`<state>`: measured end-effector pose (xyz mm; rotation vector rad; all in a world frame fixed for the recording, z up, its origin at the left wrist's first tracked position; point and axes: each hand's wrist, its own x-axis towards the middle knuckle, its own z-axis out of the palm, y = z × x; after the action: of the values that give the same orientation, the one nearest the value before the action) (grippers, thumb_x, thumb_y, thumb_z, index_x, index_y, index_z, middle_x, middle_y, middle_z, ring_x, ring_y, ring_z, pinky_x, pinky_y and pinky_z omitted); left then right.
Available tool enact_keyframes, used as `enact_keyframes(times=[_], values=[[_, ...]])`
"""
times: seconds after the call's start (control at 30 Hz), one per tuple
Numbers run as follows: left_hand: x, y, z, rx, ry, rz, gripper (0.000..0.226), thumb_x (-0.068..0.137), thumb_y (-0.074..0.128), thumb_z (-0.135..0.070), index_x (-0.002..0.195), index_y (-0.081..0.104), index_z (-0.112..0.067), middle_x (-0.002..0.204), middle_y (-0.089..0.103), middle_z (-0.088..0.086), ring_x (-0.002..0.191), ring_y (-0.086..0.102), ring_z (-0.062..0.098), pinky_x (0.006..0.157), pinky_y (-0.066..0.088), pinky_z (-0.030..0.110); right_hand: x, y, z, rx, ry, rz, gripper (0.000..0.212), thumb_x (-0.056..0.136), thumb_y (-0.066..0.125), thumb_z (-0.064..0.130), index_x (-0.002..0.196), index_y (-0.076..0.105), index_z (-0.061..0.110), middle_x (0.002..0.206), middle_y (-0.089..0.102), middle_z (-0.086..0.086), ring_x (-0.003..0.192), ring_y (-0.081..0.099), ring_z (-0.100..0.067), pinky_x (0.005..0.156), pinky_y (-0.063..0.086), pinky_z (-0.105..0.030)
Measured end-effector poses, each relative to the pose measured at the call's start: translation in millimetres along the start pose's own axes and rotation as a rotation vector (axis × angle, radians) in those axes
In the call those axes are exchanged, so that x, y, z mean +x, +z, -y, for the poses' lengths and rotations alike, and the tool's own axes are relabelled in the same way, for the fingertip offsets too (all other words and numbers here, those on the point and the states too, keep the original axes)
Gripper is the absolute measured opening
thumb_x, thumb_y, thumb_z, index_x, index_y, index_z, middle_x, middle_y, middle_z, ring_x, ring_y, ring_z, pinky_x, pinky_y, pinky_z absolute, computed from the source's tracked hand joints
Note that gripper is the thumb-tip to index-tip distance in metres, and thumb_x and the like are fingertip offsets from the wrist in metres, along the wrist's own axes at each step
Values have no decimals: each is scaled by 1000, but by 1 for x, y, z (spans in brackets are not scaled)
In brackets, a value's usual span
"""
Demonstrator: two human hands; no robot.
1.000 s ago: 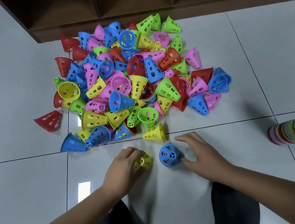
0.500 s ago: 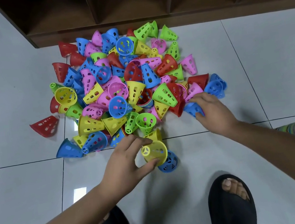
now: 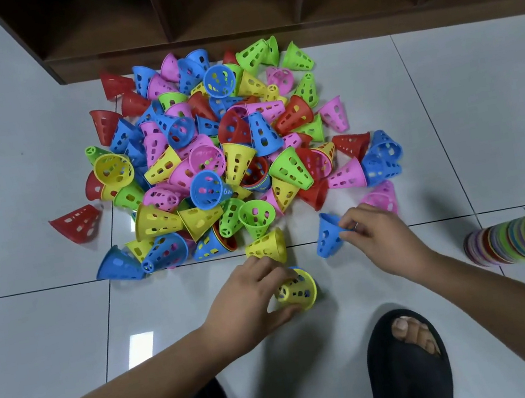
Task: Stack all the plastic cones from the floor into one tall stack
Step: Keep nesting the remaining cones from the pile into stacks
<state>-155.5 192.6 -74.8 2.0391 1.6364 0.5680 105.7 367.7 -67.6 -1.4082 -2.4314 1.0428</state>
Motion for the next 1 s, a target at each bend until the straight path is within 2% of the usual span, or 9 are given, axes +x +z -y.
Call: enact_keyframes(times=[0.13, 0.27, 0.37, 0.5, 0.67, 0.77, 0.9, 1.0], values=[[-3, 4, 3, 4, -28, 37, 47, 93, 70, -55, 132, 64, -30, 121, 59, -8, 103, 56, 19, 86, 52, 35, -15, -9, 30, 348, 123, -19, 8, 99, 73, 15, 95, 71, 22, 79, 65, 14, 71, 60, -5, 71, 46, -13], [-1, 8, 2, 0, -42, 57, 50, 92, 66, -57, 132, 62, -29, 121, 58, -7, 102, 55, 19, 83, 53, 36, -27, -16, 53, 634, 191, -62, 6, 102, 68, 13, 102, 74, 15, 85, 75, 2, 75, 68, -15, 75, 58, -22], [4, 14, 4, -6, -67, 84, 54, 90, 65, -60, 136, 61, -32, 122, 57, -6, 104, 57, 21, 85, 54, 38, -35, -15, 57, 818, 259, -98, 11, 103, 65, 13, 105, 75, 10, 80, 71, -8, 73, 66, -20, 72, 59, -29], [6, 22, 10, 4, -103, 129, 63, 86, 68, -63, 139, 60, -31, 126, 54, -3, 108, 58, 23, 89, 55, 40, -44, -5, 64, 1057, 337, -3, 16, 105, 59, 11, 105, 72, 3, 75, 64, -16, 69, 60, -22, 68, 55, -30], [-5, 18, 19, -26, -133, 116, 64, 87, 70, -66, 139, 56, -30, 132, 54, -5, 115, 57, 22, 94, 54, 39, -53, 15, 66, 1079, 378, 164, 21, 106, 57, 12, 110, 70, -4, 77, 65, -19, 69, 62, -22, 69, 55, -31], [-18, 7, 29, -51, -177, 30, 57, 89, 75, -57, 137, 59, -30, 131, 55, -10, 117, 59, 19, 96, 53, 32, -54, 31, 58, 992, 438, 223, 22, 107, 58, 11, 109, 68, -7, 79, 67, -18, 72, 65, -23, 70, 57, -32], [-32, -16, 39, -35, -245, -126, 48, 88, 86, -40, 129, 65, -26, 123, 60, -10, 114, 62, 18, 93, 51, 28, -53, 47, 49, 850, 510, 212, 14, 105, 61, 6, 102, 69, -6, 82, 70, -22, 71, 72, -26, 73, 62, -38], [-37, -37, 46, 49, -269, -224, 40, 89, 86, -34, 124, 68, -24, 113, 61, -7, 104, 59, 21, 88, 51, 35, -51, 51, 46, 787, 524, 154, 8, 101, 66, 2, 99, 69, -5, 86, 73, -26, 73, 77, -30, 74, 65, -39]])
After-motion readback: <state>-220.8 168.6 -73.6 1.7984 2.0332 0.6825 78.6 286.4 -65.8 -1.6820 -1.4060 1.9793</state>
